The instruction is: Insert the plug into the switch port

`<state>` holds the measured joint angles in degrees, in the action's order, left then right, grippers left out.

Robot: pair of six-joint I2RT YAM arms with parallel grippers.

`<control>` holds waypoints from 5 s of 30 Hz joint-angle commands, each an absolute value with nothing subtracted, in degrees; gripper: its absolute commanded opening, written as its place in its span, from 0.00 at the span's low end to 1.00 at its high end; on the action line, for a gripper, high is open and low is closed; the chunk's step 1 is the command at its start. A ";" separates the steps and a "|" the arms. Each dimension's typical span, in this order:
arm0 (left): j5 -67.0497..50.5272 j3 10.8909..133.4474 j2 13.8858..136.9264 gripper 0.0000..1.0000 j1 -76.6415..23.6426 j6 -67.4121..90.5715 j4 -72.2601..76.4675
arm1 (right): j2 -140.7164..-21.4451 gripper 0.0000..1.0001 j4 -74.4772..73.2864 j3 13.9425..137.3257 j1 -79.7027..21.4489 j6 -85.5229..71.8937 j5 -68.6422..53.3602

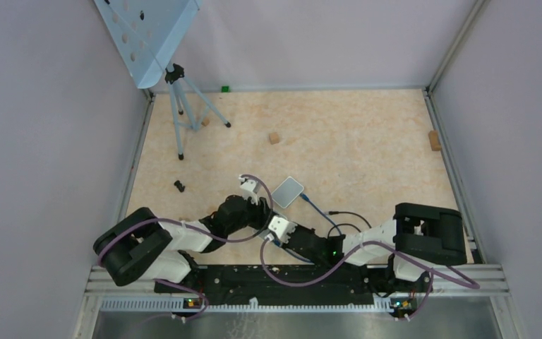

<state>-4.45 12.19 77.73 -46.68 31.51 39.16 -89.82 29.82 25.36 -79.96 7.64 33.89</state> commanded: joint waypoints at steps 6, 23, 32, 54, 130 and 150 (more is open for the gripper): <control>-9.61 10.85 71.52 0.58 -52.78 37.79 28.40 | -86.41 0.00 32.32 31.11 -76.82 6.35 24.75; 12.27 23.22 60.66 0.95 -34.61 26.16 20.11 | -72.12 0.40 3.99 31.08 -74.03 -6.77 21.25; 12.94 27.57 69.50 0.95 -34.54 24.16 29.00 | -62.59 0.41 -21.44 42.18 -57.68 3.79 11.65; 13.38 27.30 73.38 0.97 -34.55 21.44 28.17 | -73.61 0.46 -29.52 40.29 -36.94 47.37 -17.18; -46.54 21.93 58.80 0.50 -46.66 -3.05 65.67 | -41.02 0.00 27.88 25.22 -43.20 14.77 -44.98; -52.39 26.02 62.39 0.28 -47.92 -6.57 57.03 | -42.42 0.00 26.01 26.31 -43.95 15.28 -47.59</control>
<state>-51.42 23.59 61.78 -47.57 -5.32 59.16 -43.55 23.88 24.75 -43.40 15.16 -45.65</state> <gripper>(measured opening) 0.321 0.025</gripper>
